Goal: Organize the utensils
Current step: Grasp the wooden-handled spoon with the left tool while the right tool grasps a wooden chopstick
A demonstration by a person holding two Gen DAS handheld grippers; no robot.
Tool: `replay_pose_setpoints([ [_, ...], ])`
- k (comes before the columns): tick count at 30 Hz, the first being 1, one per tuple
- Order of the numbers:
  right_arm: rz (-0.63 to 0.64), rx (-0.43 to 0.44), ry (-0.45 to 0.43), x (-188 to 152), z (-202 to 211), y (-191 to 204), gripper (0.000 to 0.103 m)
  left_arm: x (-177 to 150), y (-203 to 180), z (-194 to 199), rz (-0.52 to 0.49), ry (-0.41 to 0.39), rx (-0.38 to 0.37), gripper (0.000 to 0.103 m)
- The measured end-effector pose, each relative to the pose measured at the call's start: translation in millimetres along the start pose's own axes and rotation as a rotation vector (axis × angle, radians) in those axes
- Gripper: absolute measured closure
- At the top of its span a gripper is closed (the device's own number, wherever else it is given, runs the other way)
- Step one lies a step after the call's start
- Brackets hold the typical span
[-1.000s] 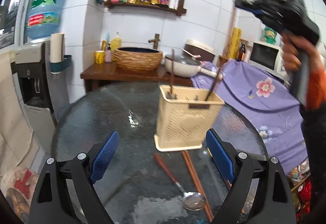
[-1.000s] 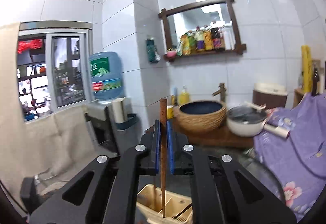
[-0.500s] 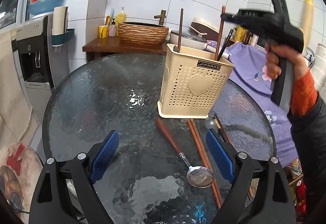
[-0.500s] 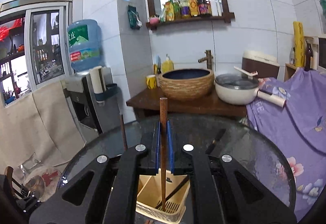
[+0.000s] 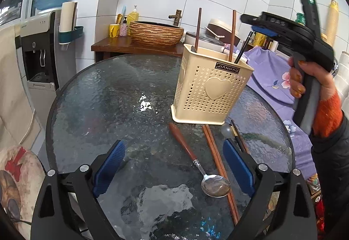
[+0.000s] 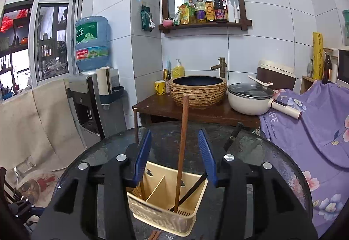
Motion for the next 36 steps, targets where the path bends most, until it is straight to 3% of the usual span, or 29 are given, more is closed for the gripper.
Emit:
replay_pose_setpoints([
  [8,-0.017,0.004,0.028,-32.0,42.1,11.1,0.049,-6.1,7.3,-8.9,0.008,0.016,0.029,0.008],
  [14,-0.060,0.022,0.141,-88.8,51.9,8.8,0.049,-12.4,8.1,-18.7,0.006,0.033,0.047,0.008],
  [25,-0.198,-0.029,0.332,-199.9,56.1,-22.7,0.048,-27.8,10.3,-33.3,0.017,0.076,0.069,0.007],
  [36,-0.240,-0.072,0.403,-245.0,70.1,-27.2,0.048,-44.1,13.1,-35.0,0.025,0.096,0.071,0.008],
])
Point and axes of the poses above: each gripper's, at about its wrist camera, not at the fingertips, and z roughly against the way its jaws point, y to its left, x to its top, the point moved 10 cm from there along -z, roughly the way its jaws point, and after that the axes turned 7 degrees about z, right-handed, at the moved point
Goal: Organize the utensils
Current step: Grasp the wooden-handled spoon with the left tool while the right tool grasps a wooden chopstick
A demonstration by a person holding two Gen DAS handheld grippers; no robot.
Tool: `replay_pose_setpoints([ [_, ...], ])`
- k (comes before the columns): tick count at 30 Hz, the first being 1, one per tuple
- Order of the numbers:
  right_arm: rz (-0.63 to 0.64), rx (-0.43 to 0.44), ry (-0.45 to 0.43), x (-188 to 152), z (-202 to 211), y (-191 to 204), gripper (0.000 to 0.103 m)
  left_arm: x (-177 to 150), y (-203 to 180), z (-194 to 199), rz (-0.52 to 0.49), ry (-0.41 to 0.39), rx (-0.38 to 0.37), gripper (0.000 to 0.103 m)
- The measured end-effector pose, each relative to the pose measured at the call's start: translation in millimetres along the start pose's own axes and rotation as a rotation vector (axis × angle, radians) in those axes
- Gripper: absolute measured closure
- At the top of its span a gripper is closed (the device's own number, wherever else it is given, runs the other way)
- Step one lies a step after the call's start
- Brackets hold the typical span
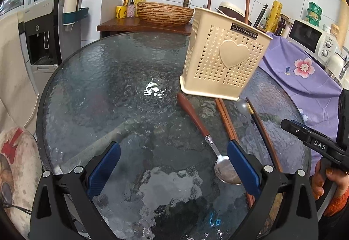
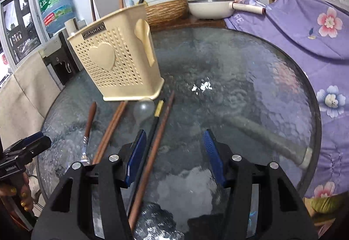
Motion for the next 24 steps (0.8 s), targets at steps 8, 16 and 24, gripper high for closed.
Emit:
replay_pose_setpoints([
  [8,0.018,-0.012,0.051,-7.2,-9.9,2.1,0.048,-3.1,-8.8,-15.1,-0.022,0.040,-0.010,0.022],
  [16,0.065,-0.014,0.105,-4.7,-27.6,17.1,0.060,6.5,-23.1,-37.0,-0.083,0.080,-0.012,0.032],
  [24,0.068,-0.023,0.154,-2.3,-42.4,19.3,0.071,11.3,-22.4,-55.6,-0.092,0.109,-0.003,0.036],
])
Point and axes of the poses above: each gripper's, at about its wrist camera, not at the fingertips, and z roughly against the way its jaws point, y to its left, x to its top, the point moved 10 cm from there along -z, roughly the way its jaws point, and after that the axes turned 7 degrees about z, right-handed, at the moved point
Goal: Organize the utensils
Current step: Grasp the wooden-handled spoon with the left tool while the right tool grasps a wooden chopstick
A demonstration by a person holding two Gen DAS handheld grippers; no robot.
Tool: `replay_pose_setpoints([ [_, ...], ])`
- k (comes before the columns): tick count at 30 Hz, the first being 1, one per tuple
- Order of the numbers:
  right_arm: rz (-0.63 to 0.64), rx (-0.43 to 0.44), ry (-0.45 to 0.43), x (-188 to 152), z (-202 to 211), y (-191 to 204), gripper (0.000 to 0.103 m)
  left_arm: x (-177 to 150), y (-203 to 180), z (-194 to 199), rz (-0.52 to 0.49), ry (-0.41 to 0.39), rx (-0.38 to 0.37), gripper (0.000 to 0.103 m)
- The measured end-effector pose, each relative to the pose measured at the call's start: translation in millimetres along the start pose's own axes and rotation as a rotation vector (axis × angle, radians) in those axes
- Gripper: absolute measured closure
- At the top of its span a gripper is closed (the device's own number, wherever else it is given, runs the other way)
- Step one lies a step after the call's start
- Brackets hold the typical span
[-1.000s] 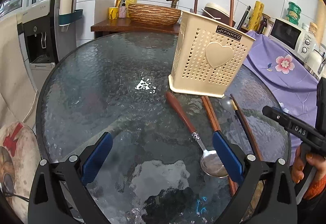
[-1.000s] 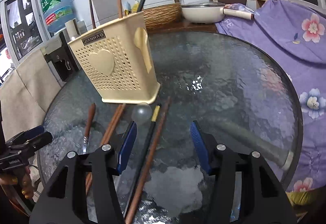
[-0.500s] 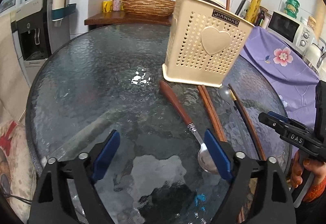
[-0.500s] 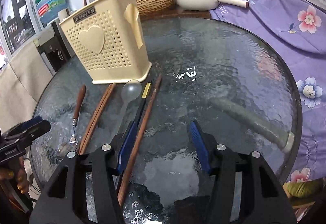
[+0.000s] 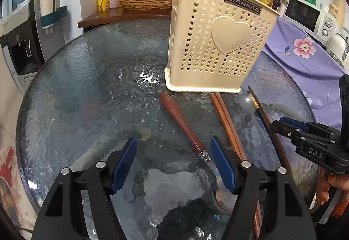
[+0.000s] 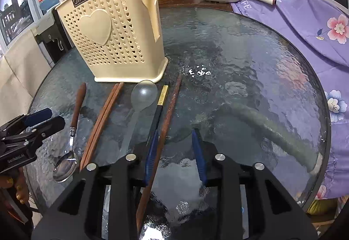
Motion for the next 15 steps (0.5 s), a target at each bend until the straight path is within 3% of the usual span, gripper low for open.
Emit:
replay_pose_setpoints([
  [10,0.036,-0.040,0.034,8.4,-9.0,-1.4,0.083,11.5,-3.4,-22.3,0.002,0.039,0.010,0.046],
  [15,0.028,-0.038,0.045,16.2,-15.0,-7.2,0.089,19.4,-8.0,-32.1,-0.028,0.049,0.036,0.055],
])
Point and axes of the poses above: each gripper's, at about its wrist camera, not at the fingertips, and z roughly against the way its jaws point, y to its left, x to its top, the point moved 10 cm from there along -z, roughly the way its jaws point, and after that the axes turned 7 degrees about z, right-handed, at the moved point
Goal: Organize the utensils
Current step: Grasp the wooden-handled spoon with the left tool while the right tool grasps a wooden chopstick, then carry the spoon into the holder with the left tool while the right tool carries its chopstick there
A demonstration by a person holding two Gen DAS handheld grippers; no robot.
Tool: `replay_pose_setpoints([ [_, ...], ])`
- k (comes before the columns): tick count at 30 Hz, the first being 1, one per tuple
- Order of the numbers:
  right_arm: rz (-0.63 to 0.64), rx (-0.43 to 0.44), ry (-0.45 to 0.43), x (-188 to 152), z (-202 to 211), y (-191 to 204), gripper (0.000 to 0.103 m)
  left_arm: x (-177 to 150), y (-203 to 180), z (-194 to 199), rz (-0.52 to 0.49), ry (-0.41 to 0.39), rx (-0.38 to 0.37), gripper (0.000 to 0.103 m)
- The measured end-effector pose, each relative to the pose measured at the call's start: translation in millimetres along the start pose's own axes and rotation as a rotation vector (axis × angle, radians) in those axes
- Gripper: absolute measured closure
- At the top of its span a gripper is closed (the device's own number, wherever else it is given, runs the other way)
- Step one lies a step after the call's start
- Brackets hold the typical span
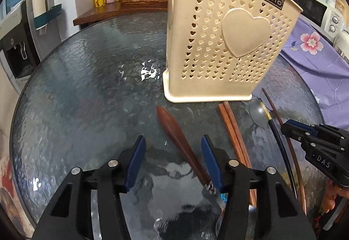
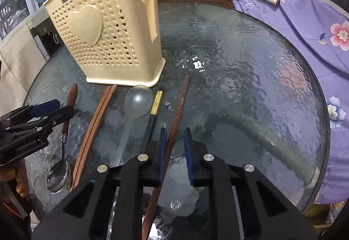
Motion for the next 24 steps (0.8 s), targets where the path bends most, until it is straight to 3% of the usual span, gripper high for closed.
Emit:
replay_pose_setpoints([
  [6,-0.007,0.009,0.008,16.3,-12.0,-4.3,0.090,4.1,-12.6,-6.9,-0.050,0.013,0.010,0.071],
  [15,-0.035,0.006,0.025,37.4,-29.7,-10.9,0.090,12.8,-17.9,-15.9,-0.102,0.054,0.032,0.073],
  [19,-0.039,-0.012,0.021,41.5,-34.0,-12.9,0.095,14.3,-20.1,-18.7,-0.109,0.061,0.038,0.073],
  [24,-0.038,-0.006,0.008,43.4,-36.1,-13.1,0.096,13.5,-23.8,-18.3,-0.119,0.061,0.040,0.083],
])
Point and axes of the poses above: each gripper's, at about its wrist camera, not at the fingertips, and z roughly against the way its jaws point, y to its left, x to its top, the point moved 10 cm from there along -z, roughly the way its jaws point, and after that the axes turned 7 degrees about z, right-handed, at the moved point
